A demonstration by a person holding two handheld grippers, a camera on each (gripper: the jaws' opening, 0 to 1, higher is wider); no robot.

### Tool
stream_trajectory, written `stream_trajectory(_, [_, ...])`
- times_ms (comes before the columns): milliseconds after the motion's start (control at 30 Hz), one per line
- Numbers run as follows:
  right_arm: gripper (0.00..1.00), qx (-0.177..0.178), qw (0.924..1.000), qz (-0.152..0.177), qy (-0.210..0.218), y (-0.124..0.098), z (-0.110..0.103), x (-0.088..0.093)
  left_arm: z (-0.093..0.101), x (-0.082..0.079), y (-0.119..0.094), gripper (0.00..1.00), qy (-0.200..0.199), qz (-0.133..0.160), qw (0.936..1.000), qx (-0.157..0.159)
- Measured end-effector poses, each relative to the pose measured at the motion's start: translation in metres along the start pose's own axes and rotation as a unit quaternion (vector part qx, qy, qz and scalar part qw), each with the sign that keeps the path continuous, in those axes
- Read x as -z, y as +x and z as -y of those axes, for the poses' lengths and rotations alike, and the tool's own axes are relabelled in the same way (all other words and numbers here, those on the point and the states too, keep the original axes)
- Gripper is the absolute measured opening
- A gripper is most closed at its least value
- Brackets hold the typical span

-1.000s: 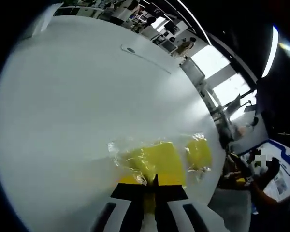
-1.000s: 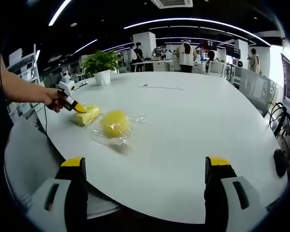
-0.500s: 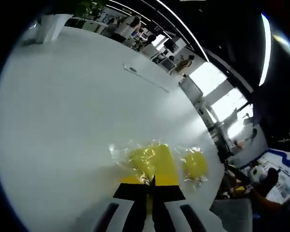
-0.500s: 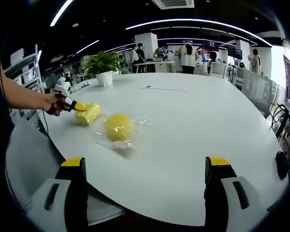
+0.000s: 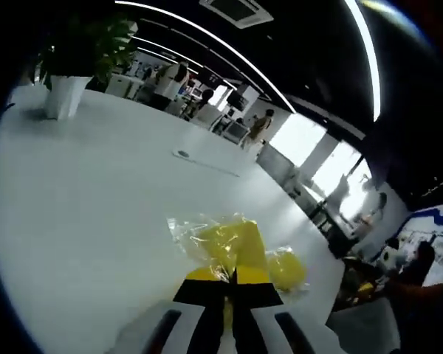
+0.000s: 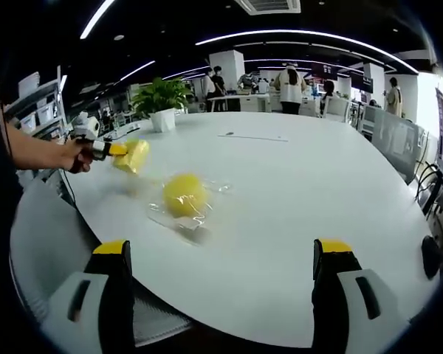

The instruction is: Compare the silicone blocks by pressing each to a similar depth, holding the contact briefly, and releasing to observe deformation and rebound differences across the visible hardness samples.

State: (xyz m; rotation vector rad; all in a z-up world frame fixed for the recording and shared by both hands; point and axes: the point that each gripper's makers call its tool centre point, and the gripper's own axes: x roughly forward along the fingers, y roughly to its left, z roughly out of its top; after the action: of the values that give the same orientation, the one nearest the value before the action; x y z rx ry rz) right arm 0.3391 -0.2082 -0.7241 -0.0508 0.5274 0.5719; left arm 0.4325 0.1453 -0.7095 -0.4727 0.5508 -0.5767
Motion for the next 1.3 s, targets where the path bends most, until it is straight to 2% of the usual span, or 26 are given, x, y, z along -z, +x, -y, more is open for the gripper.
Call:
stream_trajectory(33, [0.97,0.000,1.0000,0.001,0.001,0.000,0.000,-0.001,0.000,-0.008,-0.004,0.00,0.004,0.019,0.9998,-0.004])
stream_trajectory(167, [0.97,-0.004,1.0000,0.006,0.005,0.002,-0.002,-0.008,0.009,-0.022,-0.013,0.00,0.020,0.040,0.9990,0.000])
stream_trajectory(200, [0.97,-0.006,0.9999,0.008,0.010,0.002,-0.003,-0.012,0.012,-0.028,-0.016,0.00,0.035,0.048,0.9982,-0.004])
stream_trajectory(267, [0.97,-0.009,0.9994,0.027,0.022,0.001,-0.005,-0.026,0.021,-0.039,-0.021,0.00,0.043,0.066,0.9969,0.009])
stream_trajectory(300, [0.97,-0.010,0.9990,0.035,0.026,0.000,-0.006,-0.033,0.027,-0.045,-0.025,0.00,0.060,0.074,0.9955,0.009])
stream_trajectory(367, [0.97,-0.006,0.9987,0.042,0.029,0.000,-0.005,-0.045,0.034,-0.052,-0.029,0.00,0.073,0.080,0.9940,0.012])
stream_trajectory(500, [0.97,0.002,0.9989,0.046,-0.002,0.000,-0.007,-0.063,0.050,-0.066,-0.040,0.00,0.103,0.105,0.9889,0.017])
stream_trajectory(567, [0.97,-0.002,0.9986,0.052,-0.001,-0.001,-0.011,-0.075,0.057,-0.071,-0.046,0.00,0.112,0.118,0.9865,0.018])
stream_trajectory(633, [0.97,-0.014,0.9974,0.071,0.004,-0.003,-0.018,-0.091,0.062,-0.080,-0.054,0.00,0.121,0.144,0.9820,0.011])
stream_trajectory(733, [0.97,-0.034,0.9962,0.081,0.002,-0.003,-0.030,-0.107,0.068,-0.082,-0.061,0.00,0.141,0.147,0.9791,0.009])
stream_trajectory(900, [0.96,-0.068,0.9934,0.091,-0.015,-0.002,-0.048,-0.127,0.093,-0.081,-0.071,0.00,0.174,0.146,0.9736,0.024])
stream_trajectory(1067, [0.96,-0.095,0.9880,0.120,-0.023,0.002,-0.063,-0.153,0.113,-0.078,-0.074,0.00,0.186,0.149,0.9703,0.039])
stream_trajectory(1100, [0.96,-0.103,0.9857,0.131,-0.026,0.002,-0.067,-0.160,0.117,-0.078,-0.075,0.00,0.197,0.151,0.9680,0.038])
stream_trajectory(1167, [0.96,-0.113,0.9808,0.155,-0.035,0.001,-0.075,-0.175,0.121,-0.078,-0.076,0.00,0.201,0.150,0.9673,0.037])
stream_trajectory(1300, [0.96,-0.150,0.9758,0.156,-0.030,0.003,-0.095,-0.190,0.133,-0.079,-0.079,0.00,0.212,0.152,0.9642,0.048])
